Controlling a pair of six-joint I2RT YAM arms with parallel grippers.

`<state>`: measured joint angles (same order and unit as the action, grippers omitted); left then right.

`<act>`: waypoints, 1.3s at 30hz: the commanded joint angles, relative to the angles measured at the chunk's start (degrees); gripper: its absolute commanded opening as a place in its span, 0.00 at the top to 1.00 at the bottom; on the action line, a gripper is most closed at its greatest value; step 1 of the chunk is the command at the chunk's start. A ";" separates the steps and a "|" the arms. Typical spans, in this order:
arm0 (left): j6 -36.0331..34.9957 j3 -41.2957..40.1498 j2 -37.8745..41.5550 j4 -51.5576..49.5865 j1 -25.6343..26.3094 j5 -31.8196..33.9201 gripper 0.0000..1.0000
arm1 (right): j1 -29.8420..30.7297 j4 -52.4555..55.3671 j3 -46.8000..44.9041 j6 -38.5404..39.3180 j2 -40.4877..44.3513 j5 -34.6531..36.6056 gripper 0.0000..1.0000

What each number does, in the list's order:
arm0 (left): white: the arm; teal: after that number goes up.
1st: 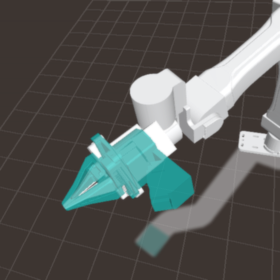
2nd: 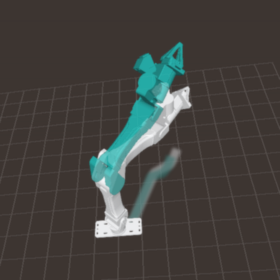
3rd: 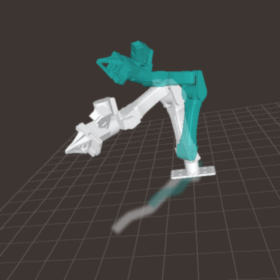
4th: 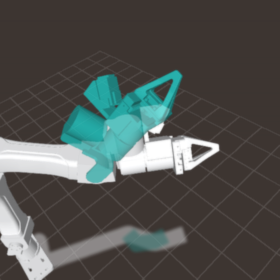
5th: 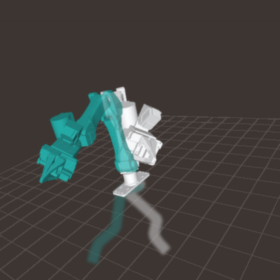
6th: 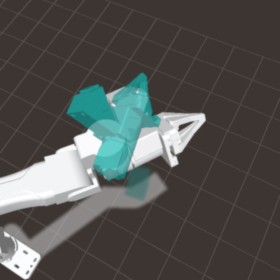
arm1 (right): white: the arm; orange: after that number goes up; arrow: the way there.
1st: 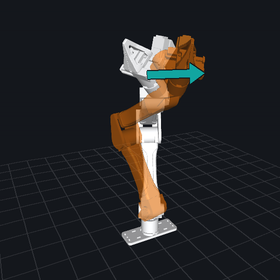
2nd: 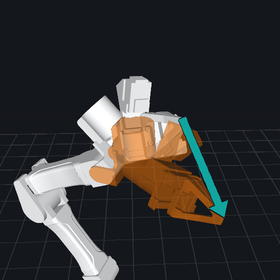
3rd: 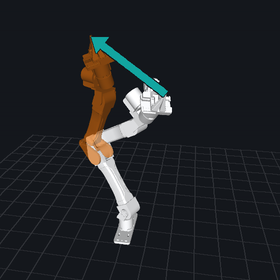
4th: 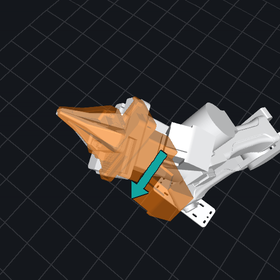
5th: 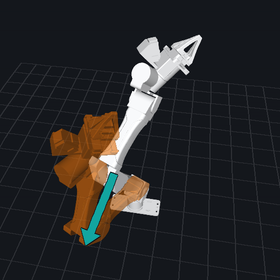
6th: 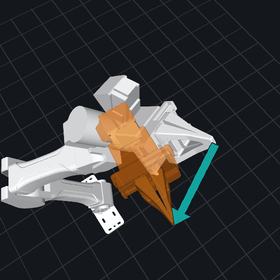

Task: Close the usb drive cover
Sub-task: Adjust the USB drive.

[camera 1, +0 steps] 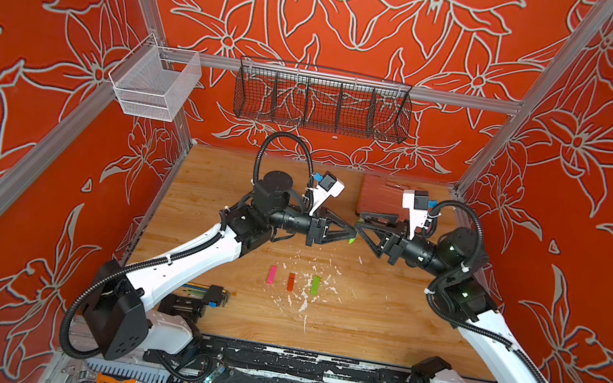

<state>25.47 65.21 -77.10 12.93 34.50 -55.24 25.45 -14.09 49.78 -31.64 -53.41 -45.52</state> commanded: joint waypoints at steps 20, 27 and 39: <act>0.10 1.85 0.90 2.31 0.13 -2.72 0.90 | -0.05 -8.61 0.15 -3.39 -2.57 -4.61 0.58; 0.97 1.86 0.99 3.57 0.22 -3.02 0.90 | 0.17 -8.21 0.13 -2.91 -3.58 -4.46 0.64; 0.67 2.38 0.37 3.15 0.39 -3.39 0.90 | 0.54 -7.38 -0.55 -1.96 -2.27 -1.86 0.84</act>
<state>25.96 65.58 -77.10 14.31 34.52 -56.95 25.91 -21.17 49.71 -34.87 -56.64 -48.80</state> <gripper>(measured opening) 0.140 0.218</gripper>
